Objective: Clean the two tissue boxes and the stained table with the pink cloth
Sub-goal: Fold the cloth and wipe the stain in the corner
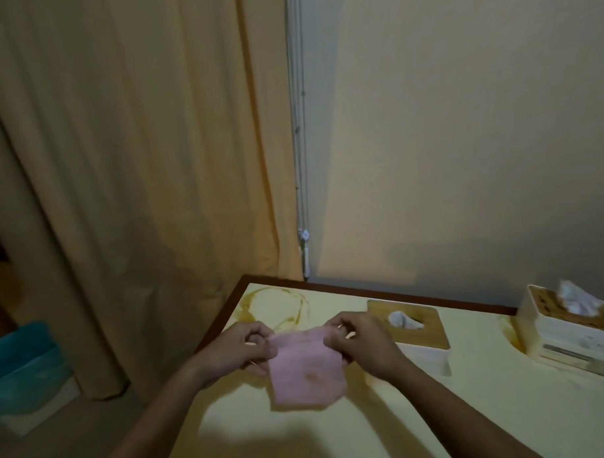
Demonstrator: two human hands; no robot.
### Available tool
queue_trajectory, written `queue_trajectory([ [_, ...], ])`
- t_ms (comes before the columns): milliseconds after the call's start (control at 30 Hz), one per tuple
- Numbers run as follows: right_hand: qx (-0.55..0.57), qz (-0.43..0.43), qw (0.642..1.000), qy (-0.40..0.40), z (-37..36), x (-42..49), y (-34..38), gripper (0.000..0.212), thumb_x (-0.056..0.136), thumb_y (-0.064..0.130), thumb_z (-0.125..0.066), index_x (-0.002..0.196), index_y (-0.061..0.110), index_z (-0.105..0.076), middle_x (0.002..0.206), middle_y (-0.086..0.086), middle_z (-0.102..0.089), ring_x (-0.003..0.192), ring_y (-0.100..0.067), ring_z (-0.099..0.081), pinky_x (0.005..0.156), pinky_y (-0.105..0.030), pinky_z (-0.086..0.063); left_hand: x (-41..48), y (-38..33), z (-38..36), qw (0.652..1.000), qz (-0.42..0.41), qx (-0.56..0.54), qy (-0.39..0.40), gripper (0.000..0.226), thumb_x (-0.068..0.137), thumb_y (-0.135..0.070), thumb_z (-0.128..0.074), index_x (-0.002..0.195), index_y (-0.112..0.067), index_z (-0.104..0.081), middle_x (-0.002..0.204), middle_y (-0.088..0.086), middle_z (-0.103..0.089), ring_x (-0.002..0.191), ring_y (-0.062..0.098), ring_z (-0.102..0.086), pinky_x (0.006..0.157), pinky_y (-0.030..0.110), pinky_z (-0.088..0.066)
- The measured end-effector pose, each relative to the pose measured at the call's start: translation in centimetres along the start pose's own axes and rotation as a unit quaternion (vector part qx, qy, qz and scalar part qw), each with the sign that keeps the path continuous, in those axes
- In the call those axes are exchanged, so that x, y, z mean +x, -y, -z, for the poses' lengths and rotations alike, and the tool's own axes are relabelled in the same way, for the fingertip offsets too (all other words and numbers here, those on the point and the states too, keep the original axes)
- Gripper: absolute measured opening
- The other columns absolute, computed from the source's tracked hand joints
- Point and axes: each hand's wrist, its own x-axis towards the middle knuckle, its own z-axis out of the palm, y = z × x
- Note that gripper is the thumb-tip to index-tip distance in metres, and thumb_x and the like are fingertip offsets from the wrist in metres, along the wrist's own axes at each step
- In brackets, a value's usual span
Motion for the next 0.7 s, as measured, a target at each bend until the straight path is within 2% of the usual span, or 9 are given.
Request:
queue_trajectory([
  [167, -0.056, -0.035, 0.996, 0.065, -2.9, 4.8, -1.3, 0.014, 0.088, 0.007, -0.069, 0.102, 0.009, -0.073, 0.079, -0.012, -0.075, 0.062, -0.021, -0.074, 0.064, -0.04, -0.063, 3.2, 2.6, 3.1, 0.999, 0.04, 0.005, 0.024, 0.029, 0.086, -0.015, -0.073, 0.11, -0.003, -0.063, 0.1, 0.028, -0.068, 0.085, 0.029, -0.07, 0.079, 0.036, -0.059],
  [267, -0.077, -0.066, 0.995, 0.023, -4.2, 7.9, -2.7, 0.027, 0.089, 0.004, -0.067, 0.115, 0.01, -0.07, 0.09, -0.01, -0.075, 0.071, -0.019, -0.074, 0.073, -0.036, -0.063, 6.3, 3.7, 4.0, 0.997, 0.063, 0.008, 0.031, 0.025, 0.085, -0.014, -0.073, 0.107, -0.007, -0.063, 0.09, 0.016, -0.071, 0.084, 0.029, -0.071, 0.081, 0.042, -0.059],
  [333, -0.129, -0.065, 0.989, -0.024, -5.7, 9.0, -3.4, 0.044, 0.091, 0.005, -0.064, 0.134, 0.017, -0.06, 0.119, -0.009, -0.068, 0.103, -0.021, -0.069, 0.093, -0.032, -0.054, 8.7, 5.3, 4.5, 0.997, 0.041, 0.051, -0.039, 0.024, 0.082, -0.021, -0.074, 0.104, -0.014, -0.066, 0.098, 0.01, -0.07, 0.09, 0.027, -0.069, 0.082, 0.046, -0.057],
  [400, -0.156, -0.047, 0.986, -0.04, -8.2, 9.5, -4.2, 0.052, 0.093, 0.014, -0.061, 0.144, 0.019, -0.051, 0.139, -0.007, -0.056, 0.124, -0.023, -0.056, 0.103, -0.029, -0.041, 10.6, 7.4, 5.0, 0.98, 0.0, 0.125, -0.153, 0.024, 0.084, -0.025, -0.073, 0.107, -0.019, -0.067, 0.114, 0.005, -0.063, 0.104, 0.025, -0.063, 0.091, 0.042, -0.052],
  [467, -0.215, -0.031, 0.976, 0.015, -11.6, 9.1, -5.6, 0.055, 0.098, 0.03, -0.052, 0.151, 0.019, -0.041, 0.151, -0.008, -0.044, 0.135, -0.026, -0.045, 0.11, -0.034, -0.038, 11.3, 9.8, 5.5, 0.946, -0.036, 0.21, -0.243, 0.03, 0.092, -0.022, -0.065, 0.121, -0.012, -0.063, 0.126, 0.009, -0.057, 0.113, 0.023, -0.055, 0.097, 0.032, -0.043],
  [533, -0.322, -0.036, 0.94, 0.106, -15.1, 8.2, -7.3, 0.063, 0.102, 0.044, -0.039, 0.158, 0.02, -0.023, 0.164, -0.014, -0.022, 0.149, -0.036, -0.023, 0.12, -0.046, -0.026, 11.1, 12.0, 6.0, 0.909, -0.053, 0.307, -0.277, 0.037, 0.098, -0.031, -0.053, 0.128, -0.01, -0.061, 0.135, 0.013, -0.055, 0.123, 0.029, -0.051, 0.104, 0.038, -0.039],
  [567, -0.354, -0.041, 0.927, 0.115, -16.4, 7.7, -8.1, 0.066, 0.102, 0.048, -0.034, 0.159, 0.02, -0.02, 0.167, -0.016, -0.015, 0.152, -0.041, -0.016, 0.121, -0.053, -0.022, 11.0, 13.1, 6.2, 0.897, -0.056, 0.342, -0.273, 0.044, 0.099, -0.038, -0.044, 0.129, -0.01, -0.061, 0.138, 0.014, -0.054, 0.128, 0.033, -0.049, 0.107, 0.045, -0.038],
  [633, -0.381, -0.035, 0.921, 0.078, -17.9, 7.4, -9.4, 0.069, 0.098, 0.056, -0.031, 0.154, 0.017, -0.039, 0.161, -0.022, -0.031, 0.145, -0.048, -0.033, 0.112, -0.063, -0.035, 10.6, 14.7, 6.6, 0.895, -0.045, 0.359, -0.26, 0.057, 0.098, -0.046, -0.031, 0.133, -0.011, -0.058, 0.145, 0.013, -0.049, 0.136, 0.033, -0.042, 0.112, 0.05, -0.034],
  [700, -0.391, -0.041, 0.917, 0.064, -18.3, 7.9, -10.1, 0.072, 0.098, 0.06, -0.022, 0.148, 0.017, -0.049, 0.153, -0.023, -0.044, 0.137, -0.049, -0.045, 0.105, -0.062, -0.043, 10.0, 15.0, 6.8, 0.913, -0.015, 0.315, -0.26, 0.054, 0.098, -0.043, -0.032, 0.138, -0.013, -0.054, 0.151, 0.01, -0.041, 0.141, 0.028, -0.035, 0.114, 0.04, -0.026],
])
